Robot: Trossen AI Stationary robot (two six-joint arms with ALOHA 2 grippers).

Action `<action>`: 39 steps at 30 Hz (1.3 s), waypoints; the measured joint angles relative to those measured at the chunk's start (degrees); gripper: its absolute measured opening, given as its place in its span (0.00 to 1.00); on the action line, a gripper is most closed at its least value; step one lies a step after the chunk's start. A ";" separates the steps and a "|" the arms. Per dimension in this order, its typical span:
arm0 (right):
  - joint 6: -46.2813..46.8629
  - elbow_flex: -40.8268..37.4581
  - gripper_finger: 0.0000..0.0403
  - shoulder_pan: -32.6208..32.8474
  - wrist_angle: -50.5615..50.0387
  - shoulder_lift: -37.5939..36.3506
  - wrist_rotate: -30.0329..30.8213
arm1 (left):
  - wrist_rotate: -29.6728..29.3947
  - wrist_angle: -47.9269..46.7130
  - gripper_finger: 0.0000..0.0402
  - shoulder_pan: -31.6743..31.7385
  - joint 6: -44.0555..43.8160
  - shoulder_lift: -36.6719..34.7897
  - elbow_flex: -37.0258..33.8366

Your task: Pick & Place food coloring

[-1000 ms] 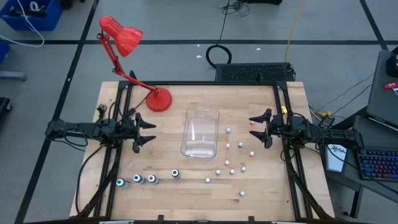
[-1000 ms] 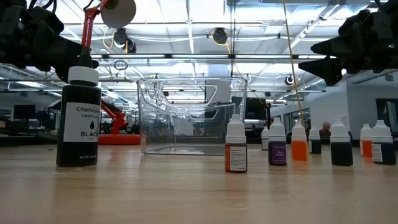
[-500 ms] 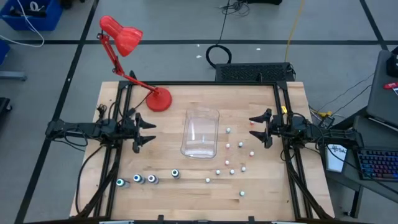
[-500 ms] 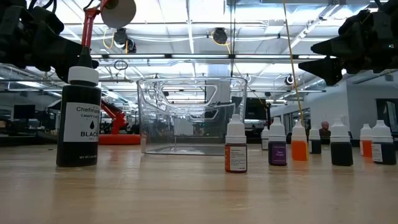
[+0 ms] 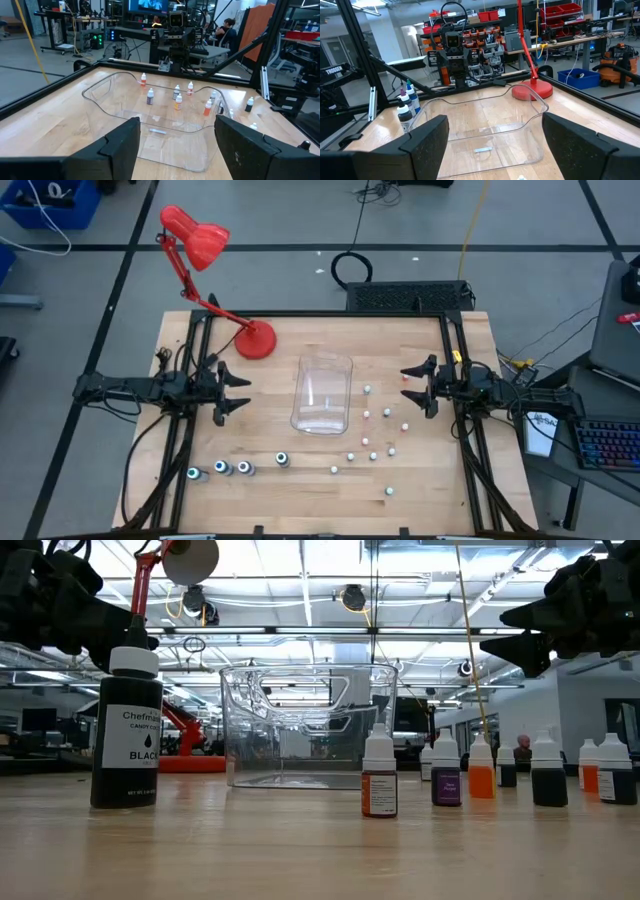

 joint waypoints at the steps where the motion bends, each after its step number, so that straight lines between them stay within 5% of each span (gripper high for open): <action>1: 0.01 0.00 0.77 0.00 -0.01 0.00 0.02 | 0.00 0.00 0.63 0.00 0.00 0.00 0.00; 20: 0.01 0.00 0.77 0.01 0.31 0.00 0.37 | 0.00 0.00 0.63 0.01 0.00 0.00 0.00; 31: 3.57 -0.02 0.77 0.02 14.95 0.02 4.61 | 0.00 0.00 0.63 0.01 0.00 0.01 0.00; 39: 9.01 -0.02 0.77 0.02 10.14 0.17 6.51 | 0.00 0.00 0.63 0.00 0.00 0.02 0.00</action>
